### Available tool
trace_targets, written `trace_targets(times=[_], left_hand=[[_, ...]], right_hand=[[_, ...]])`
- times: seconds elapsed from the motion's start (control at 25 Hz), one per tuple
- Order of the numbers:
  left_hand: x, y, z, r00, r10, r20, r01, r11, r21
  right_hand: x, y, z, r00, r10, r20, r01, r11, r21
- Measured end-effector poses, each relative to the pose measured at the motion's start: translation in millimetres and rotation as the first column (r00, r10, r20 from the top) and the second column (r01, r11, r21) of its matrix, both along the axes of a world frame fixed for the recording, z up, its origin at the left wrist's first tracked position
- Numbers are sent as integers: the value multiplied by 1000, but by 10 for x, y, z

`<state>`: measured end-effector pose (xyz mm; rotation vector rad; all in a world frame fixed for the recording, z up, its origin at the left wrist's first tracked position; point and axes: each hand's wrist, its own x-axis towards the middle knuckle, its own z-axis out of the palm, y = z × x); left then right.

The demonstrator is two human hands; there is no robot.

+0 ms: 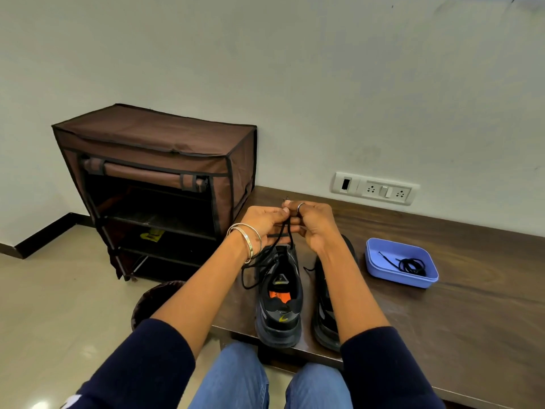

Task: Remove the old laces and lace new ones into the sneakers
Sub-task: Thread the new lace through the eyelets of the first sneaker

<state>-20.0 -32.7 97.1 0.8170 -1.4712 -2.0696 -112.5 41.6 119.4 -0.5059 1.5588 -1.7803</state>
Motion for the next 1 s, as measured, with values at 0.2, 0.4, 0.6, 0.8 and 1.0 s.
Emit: trace_targets(times=[0.2,0.4,0.6,0.8,1.0], left_hand=[[-13,-38,37,1000,3,20,-2,1000,-10],[25,-122,61,992,-61,111,68,996,-62],[-65,-180,201,996,84,2,-83,990,111],[-203,-258,539,989,142,-52,-133,980,145],[-337,-242,1100,968,115,-222,-85,986,141]], right_hand=[[-66,-14,-41,999,48,-1,-48,999,1],[-142,22,-68,990,125,59,-127,991,31],[-199,-25,-462,997,-74,-6,73,971,227],[-4,-112,-1008,922,158,-353,96,791,605],[298,-280,-1120,777,414,-473,129,632,765]])
